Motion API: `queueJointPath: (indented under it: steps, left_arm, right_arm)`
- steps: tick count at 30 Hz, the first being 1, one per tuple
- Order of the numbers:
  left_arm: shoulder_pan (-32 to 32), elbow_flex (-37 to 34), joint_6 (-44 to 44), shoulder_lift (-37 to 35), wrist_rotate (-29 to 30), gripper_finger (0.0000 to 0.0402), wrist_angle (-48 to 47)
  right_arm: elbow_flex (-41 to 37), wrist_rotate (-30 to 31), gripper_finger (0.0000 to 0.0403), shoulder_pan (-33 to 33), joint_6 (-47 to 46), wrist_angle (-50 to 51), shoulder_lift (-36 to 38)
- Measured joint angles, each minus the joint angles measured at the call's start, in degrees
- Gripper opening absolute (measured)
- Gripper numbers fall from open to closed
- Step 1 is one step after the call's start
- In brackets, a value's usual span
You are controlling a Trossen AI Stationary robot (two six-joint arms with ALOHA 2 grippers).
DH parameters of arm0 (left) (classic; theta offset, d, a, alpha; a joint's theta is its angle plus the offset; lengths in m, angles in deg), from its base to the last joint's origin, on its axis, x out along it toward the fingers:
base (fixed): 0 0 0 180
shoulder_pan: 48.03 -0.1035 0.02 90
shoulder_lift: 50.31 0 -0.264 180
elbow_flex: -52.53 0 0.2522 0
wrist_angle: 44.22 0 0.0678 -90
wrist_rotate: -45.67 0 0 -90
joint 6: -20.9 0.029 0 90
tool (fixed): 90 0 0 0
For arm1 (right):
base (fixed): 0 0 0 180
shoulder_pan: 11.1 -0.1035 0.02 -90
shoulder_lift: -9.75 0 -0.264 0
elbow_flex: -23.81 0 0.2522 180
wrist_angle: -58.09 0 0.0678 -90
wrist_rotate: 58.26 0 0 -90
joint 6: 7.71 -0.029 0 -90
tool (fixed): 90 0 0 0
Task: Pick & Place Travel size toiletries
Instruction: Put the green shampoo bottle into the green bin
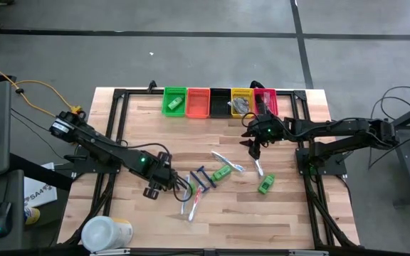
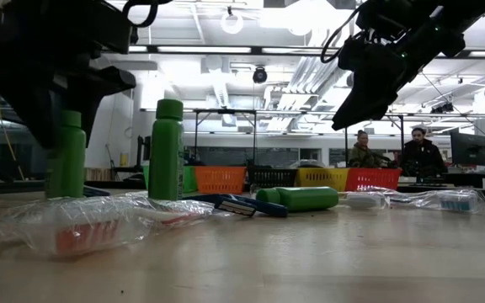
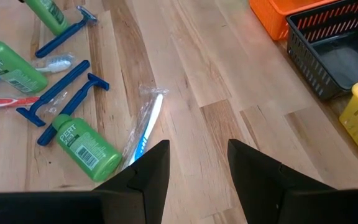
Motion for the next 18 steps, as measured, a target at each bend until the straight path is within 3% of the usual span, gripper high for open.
queueJointPath:
  steps: [9,18]
  left_arm:
    - [0.0,0.0,0.0,0.0,-0.21,0.0107,0.94]
    - [0.0,2.24,-1.51,-0.02,0.2,0.0104,-3.56]
  right_arm:
    - [0.0,0.02,0.0155,-0.01,-0.57,0.0,0.0]
    - [0.0,-0.02,0.0155,-0.01,-1.05,0.02,0.0]
